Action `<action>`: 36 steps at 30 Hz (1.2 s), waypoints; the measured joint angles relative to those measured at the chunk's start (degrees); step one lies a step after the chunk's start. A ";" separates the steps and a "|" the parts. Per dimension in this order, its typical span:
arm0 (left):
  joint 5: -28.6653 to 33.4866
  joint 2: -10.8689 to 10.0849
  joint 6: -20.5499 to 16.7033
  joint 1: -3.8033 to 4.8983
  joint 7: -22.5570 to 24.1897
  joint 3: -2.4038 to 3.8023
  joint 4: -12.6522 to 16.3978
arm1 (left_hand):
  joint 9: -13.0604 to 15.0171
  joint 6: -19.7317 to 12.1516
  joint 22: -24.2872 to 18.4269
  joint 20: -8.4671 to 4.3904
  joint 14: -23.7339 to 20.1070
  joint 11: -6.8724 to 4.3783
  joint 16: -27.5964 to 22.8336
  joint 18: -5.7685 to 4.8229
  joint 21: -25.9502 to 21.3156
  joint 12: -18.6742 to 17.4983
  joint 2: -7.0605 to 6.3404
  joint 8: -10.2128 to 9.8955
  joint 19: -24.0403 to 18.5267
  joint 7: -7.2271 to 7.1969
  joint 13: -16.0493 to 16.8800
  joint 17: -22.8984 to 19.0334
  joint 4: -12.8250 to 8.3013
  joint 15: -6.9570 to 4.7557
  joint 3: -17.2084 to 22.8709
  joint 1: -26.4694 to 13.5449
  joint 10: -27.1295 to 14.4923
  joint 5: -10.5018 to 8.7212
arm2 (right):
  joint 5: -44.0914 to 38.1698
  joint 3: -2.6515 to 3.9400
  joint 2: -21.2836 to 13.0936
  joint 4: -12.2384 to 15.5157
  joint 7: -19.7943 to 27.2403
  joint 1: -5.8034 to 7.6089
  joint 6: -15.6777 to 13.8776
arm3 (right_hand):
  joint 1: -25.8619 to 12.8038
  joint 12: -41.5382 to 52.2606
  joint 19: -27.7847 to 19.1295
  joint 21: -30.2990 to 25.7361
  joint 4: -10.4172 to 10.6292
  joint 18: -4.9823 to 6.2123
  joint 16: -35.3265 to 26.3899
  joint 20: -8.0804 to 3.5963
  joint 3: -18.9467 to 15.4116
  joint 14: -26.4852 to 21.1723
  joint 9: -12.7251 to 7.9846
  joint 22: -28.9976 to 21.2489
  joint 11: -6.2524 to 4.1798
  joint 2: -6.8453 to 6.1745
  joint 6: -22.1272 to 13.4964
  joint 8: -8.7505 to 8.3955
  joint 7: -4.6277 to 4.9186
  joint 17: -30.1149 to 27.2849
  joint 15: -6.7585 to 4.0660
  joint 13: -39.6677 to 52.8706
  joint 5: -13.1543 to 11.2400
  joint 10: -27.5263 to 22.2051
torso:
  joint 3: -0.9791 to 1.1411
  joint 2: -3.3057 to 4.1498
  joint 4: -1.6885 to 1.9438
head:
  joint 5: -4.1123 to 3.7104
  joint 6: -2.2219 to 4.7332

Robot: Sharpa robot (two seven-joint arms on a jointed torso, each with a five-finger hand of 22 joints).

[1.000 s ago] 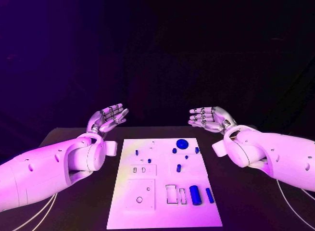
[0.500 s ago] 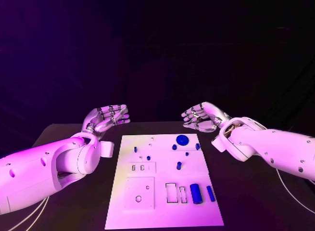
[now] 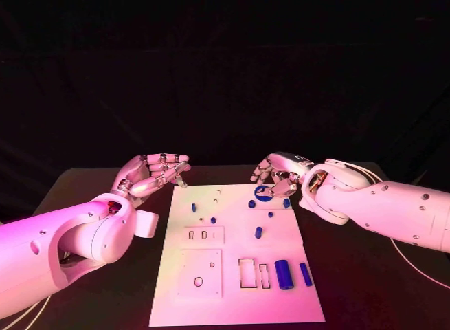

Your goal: Assemble the parts on the task board

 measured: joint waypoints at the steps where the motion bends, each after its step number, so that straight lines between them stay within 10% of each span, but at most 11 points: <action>1: -0.26 -0.15 0.19 0.01 -0.10 0.06 0.29 | 0.14 0.00 0.88 -0.01 -0.01 -0.07 1.07 0.00 1.24 0.00 -0.12 0.00 -0.58 0.00 0.09 0.82 -0.13 -0.01 0.34 -0.12 0.07 0.00 | -1.26 0.00 0.15 0.00 -0.62 0.01 0.36 | -0.03 0.00 0.76 4.21 0.05 -0.57 4.39 0.01 0.05 0.00 0.40 4.42 0.10 -0.03 -0.01 0.00 0.00 3.08 0.00 0.14 0.00 -0.50 | 0.00 0.30 0.14 | -0.13 0.01; 16: -1.72 -0.70 1.36 0.03 -0.77 0.32 1.21 | 0.59 0.00 3.90 0.29 0.21 -0.09 4.48 -0.01 5.05 0.00 -0.43 0.00 -1.69 0.00 0.46 2.74 -0.29 -0.23 1.09 -0.44 0.09 0.00 | -11.78 -0.01 1.55 -0.23 -6.79 -0.05 3.78 | -0.14 0.00 2.44 13.78 0.77 -1.48 10.09 0.30 -0.67 0.00 1.90 16.26 0.38 -0.14 -0.22 0.00 -0.20 7.60 0.00 0.90 0.00 -1.43 | 0.05 2.69 1.01 | -1.20 -0.01; 36: -1.70 -0.91 1.48 0.04 -1.01 0.34 0.84 | 0.63 -0.01 4.25 0.29 0.21 -0.09 4.70 -0.01 5.72 -0.21 -0.64 0.00 -1.68 0.00 0.50 2.85 -0.46 -0.22 1.25 -0.69 0.09 0.00 | -14.18 -0.03 2.77 -0.48 -8.72 -0.50 6.02 | 0.12 0.00 2.43 15.11 1.24 -1.48 11.13 0.30 -0.19 -0.01 2.82 18.14 -0.03 0.13 0.06 0.35 -0.48 8.14 0.00 1.61 0.00 -0.98 | 0.05 3.37 1.14 | -1.06 0.05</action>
